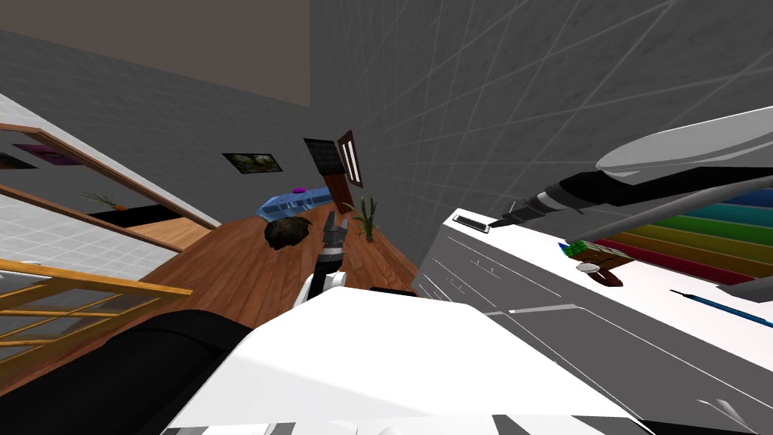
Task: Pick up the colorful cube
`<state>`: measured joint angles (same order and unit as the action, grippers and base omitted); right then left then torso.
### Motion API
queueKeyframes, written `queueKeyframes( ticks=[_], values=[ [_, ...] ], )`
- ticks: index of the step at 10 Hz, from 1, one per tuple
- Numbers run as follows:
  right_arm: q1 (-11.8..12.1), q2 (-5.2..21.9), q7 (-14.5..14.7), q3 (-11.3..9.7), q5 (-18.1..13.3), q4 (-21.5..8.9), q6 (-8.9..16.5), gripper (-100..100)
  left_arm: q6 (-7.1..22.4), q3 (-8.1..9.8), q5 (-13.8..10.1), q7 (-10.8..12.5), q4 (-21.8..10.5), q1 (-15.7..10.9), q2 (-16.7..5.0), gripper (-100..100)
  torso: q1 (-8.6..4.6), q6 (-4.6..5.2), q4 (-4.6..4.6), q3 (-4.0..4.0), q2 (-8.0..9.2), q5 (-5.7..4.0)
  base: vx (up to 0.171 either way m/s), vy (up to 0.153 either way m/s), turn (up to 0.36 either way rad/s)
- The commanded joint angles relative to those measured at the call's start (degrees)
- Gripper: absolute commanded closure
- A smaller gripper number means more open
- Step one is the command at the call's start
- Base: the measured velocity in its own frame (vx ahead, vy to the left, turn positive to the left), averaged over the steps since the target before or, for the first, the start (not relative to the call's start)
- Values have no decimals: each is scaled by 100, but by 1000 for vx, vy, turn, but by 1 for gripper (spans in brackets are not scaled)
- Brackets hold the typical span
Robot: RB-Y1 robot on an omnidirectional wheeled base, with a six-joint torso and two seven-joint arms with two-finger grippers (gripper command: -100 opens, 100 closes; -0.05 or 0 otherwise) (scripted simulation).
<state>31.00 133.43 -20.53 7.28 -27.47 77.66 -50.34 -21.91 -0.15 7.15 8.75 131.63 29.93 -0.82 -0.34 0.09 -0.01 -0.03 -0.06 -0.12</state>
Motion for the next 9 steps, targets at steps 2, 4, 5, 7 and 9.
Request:
queueKeyframes(
  ticks=[2, 4, 5, 7, 9],
  values=[
    [-87, 240, -203, -402, 52, -89, -412, -100, 0, 0, 0, 0, 0, 0, 0, 0, 2, 3, 1, 2, 2, -1, -31, -58, 99],
    [-68, 415, -305, -612, 125, -205, -692, -100, 0, 0, 0, 0, 0, 0, 0, 0, 3, 4, 3, 5, 7, 0, -31, -48, 83],
    [-68, 415, -305, -612, 125, -205, -731, -100, 0, 0, 0, 0, 0, 0, 0, 0, 5, 1, 2, 4, 7, 1, -28, -48, 54],
    [-23, 736, -494, -980, 263, -416, -1120, -100, 0, 0, 0, 0, 0, 0, 0, 0, 1, 2, 2, 4, 6, 0, -39, -78, 121],
    [0, 880, -580, -1189, 326, -510, -1430, -100, 0, 0, 0, 0, 0, 1, 0, 0, -5, 5, 3, 5, 6, -4, -34, -64, 56]
  ],
)
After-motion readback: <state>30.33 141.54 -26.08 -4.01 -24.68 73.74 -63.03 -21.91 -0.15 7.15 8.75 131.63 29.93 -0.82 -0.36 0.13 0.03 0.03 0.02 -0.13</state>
